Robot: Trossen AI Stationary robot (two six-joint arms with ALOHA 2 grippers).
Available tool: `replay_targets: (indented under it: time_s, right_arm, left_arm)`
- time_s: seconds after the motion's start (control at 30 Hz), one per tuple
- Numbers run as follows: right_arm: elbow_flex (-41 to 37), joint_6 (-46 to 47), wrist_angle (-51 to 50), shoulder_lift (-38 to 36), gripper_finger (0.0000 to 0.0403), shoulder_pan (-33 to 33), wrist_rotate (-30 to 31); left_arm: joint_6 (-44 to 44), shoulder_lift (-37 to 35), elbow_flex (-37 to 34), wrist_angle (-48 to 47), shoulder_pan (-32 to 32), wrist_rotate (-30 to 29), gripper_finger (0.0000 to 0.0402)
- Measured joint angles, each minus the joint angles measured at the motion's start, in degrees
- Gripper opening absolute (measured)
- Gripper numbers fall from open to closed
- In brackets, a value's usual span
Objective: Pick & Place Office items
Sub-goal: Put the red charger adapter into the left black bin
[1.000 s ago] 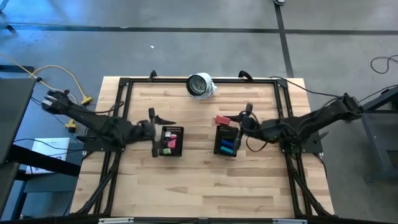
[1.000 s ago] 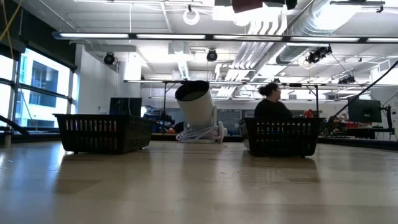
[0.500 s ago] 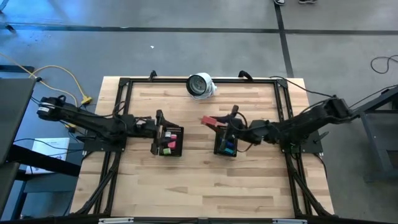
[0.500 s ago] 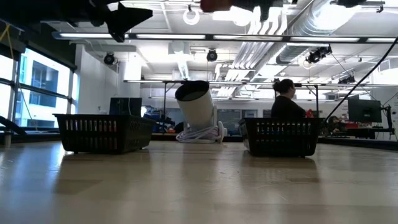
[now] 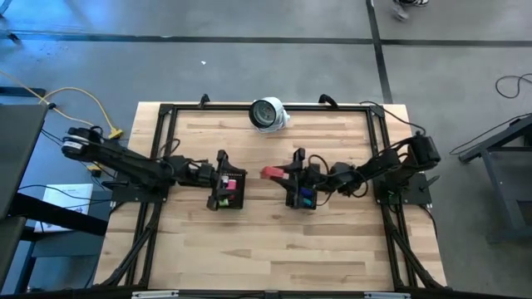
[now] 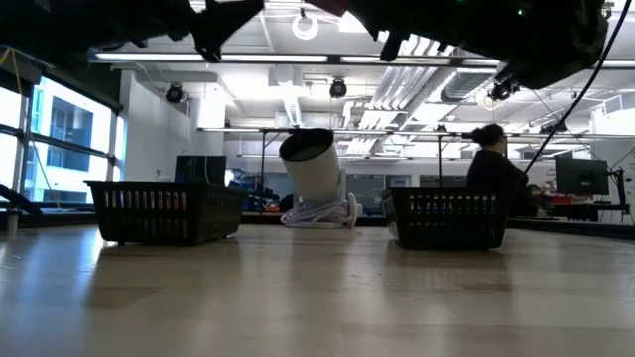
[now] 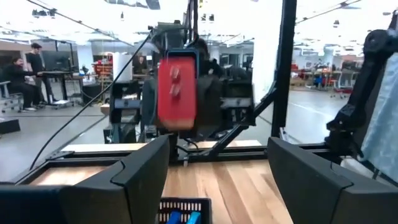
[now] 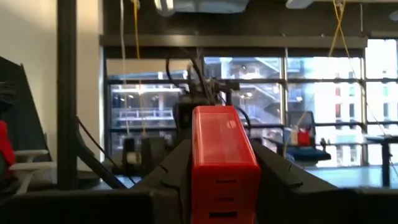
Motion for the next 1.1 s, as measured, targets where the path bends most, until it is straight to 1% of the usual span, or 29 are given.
replay_targets:
  time_s: [0.1,0.27,0.37,0.43,0.53,0.8,1.1]
  right_arm:
    - [1.6,-0.4,0.5,0.7,0.0105,0.0,-1.7]
    - [3.3,-0.5,0.5,0.7,0.0105,0.0,-4.5]
    - [3.6,-0.5,0.4,0.7,0.0105,0.0,-4.7]
    - [3.6,-0.5,0.4,0.7,0.0105,0.0,-5.8]
    - [3.6,-0.3,0.4,0.7,0.0105,0.0,-6.0]
    - [5.2,-0.4,0.1,0.7,0.0105,0.0,-7.3]
    - [5.3,-0.4,-0.4,0.7,0.0105,0.0,-7.1]
  left_arm:
    - [-0.5,5.4,0.0,6.3,0.5,-0.1,0.0261]
    - [-1.3,13.9,0.0,20.3,1.3,0.3,0.0261]
    - [-1.3,17.4,0.1,27.3,1.3,1.6,0.0261]
    - [-1.4,18.9,0.1,29.9,1.3,1.8,0.0261]
    - [-1.8,19.9,0.7,30.2,1.3,1.9,0.0261]
    - [-1.7,21.5,6.0,28.5,1.3,3.2,0.0261]
    - [-1.5,21.6,8.1,27.9,1.3,3.6,0.0261]
